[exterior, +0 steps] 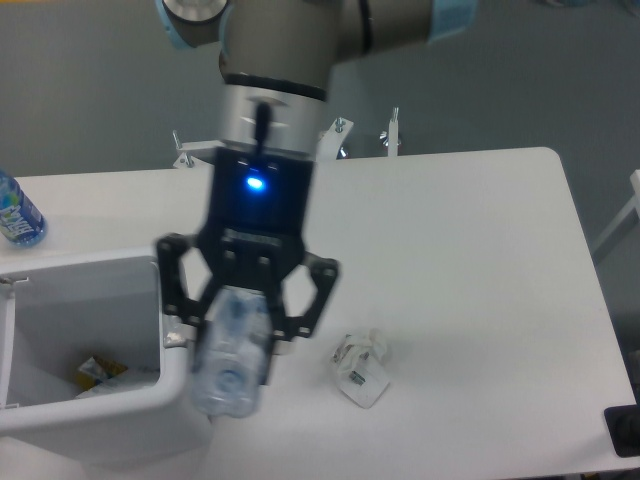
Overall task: Place the trash in the trash can
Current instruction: 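Lift the bottle and carry it over the white trash bin, then lower the bottle into the bin and open the gripper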
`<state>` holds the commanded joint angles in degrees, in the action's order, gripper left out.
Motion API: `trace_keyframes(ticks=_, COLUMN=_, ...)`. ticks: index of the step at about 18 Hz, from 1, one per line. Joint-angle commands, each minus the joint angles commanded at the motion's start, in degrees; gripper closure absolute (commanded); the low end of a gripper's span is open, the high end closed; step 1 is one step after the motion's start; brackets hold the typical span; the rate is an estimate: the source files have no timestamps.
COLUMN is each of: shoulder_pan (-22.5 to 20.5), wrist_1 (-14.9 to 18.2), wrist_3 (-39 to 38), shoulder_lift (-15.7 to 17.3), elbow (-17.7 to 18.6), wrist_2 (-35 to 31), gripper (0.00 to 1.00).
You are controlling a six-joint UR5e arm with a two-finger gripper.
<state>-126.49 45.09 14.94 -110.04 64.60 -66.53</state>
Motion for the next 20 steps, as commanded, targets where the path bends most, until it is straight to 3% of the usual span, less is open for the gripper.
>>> trace_keyframes(ticks=5, shoulder_pan=5.5, wrist_1=0.1, wrist_3=0.1, shoulder_lift=-1.2, elbow=0.2, wrist_2=0.0, gripper=0.43)
trace_keyframes(ticks=10, shoulder_pan=7.2, wrist_1=0.0, wrist_3=1.0, shoulder_lift=-3.7, elbow=0.3, wrist_2=0.0, gripper=0.42)
trace_keyframes(ticks=12, shoulder_pan=7.4, wrist_1=0.0, wrist_3=0.9, shoulder_lift=-4.0, elbow=0.2, wrist_2=0.0, gripper=0.19)
trace_keyframes(ticks=15, shoulder_pan=7.4, wrist_1=0.0, wrist_3=0.8, shoulder_lift=-3.5, elbow=-0.1, wrist_2=-0.1, gripper=0.12)
trace_keyframes(ticks=16, shoulder_pan=7.4, wrist_1=0.1, wrist_3=0.9, shoulder_lift=-3.3, elbow=0.2, wrist_2=-0.3, gripper=0.0)
trace_keyframes(ticks=20, shoulder_pan=7.1, wrist_1=0.3, wrist_3=-0.1, shoulder_lift=-1.7, elbow=0.7, wrist_2=-1.1, gripper=0.0)
